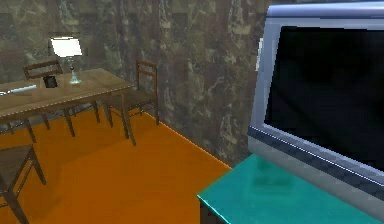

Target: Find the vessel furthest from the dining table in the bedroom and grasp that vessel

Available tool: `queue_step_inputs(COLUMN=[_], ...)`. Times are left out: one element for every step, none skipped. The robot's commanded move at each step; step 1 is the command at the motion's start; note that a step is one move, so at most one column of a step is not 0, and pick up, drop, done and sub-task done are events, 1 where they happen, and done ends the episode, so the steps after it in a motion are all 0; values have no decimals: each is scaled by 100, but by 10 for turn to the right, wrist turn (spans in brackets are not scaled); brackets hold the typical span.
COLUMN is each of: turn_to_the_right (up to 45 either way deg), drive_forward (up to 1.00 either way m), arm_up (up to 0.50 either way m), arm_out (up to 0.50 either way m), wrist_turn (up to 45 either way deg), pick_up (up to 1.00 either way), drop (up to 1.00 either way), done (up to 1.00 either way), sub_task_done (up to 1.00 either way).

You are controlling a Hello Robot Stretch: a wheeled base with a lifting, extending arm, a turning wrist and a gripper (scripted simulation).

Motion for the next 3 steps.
queue_step_inputs(turn_to_the_right=[0,0,0], drive_forward=[0,0,0], arm_up=[0,0,0], arm_out=[0,0,0], wrist_turn=[450,450,450], pick_up=[0,0,0], drop=[0,0,0], done=[0,0,0], sub_task_done=[0,0,0])
